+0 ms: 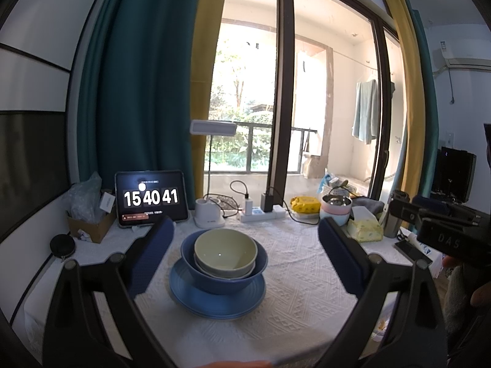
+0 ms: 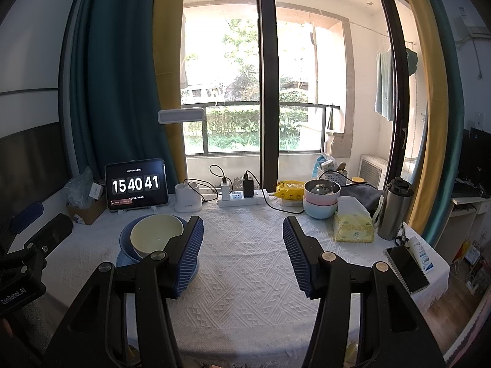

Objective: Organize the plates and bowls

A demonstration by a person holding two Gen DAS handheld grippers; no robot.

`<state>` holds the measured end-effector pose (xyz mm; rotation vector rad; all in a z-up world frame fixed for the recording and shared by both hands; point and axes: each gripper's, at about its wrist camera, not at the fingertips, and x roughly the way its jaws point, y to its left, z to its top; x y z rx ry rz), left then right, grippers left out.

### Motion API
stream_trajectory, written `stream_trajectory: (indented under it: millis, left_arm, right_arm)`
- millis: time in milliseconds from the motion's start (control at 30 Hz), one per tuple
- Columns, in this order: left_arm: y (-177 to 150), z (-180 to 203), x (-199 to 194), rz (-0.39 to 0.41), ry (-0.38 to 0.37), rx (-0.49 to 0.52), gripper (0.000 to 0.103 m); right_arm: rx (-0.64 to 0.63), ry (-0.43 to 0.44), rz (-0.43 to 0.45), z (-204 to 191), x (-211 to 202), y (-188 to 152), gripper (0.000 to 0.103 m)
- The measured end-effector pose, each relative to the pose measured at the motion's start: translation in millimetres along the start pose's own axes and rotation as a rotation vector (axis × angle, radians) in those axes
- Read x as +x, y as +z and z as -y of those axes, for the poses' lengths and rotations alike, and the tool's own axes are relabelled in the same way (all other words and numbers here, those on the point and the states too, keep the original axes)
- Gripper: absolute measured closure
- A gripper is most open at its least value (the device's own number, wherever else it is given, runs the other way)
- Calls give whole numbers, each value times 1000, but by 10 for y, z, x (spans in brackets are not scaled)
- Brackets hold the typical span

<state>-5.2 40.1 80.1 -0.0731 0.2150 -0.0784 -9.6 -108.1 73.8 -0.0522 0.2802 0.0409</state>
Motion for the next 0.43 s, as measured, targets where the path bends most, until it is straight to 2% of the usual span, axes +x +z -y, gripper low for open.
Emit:
stream_trajectory:
  millis: [433]
  left_arm:
    - [-9,18,-26,11,3,-8,7]
  right_arm:
    - [3,2,-1,-3,2,-4,46]
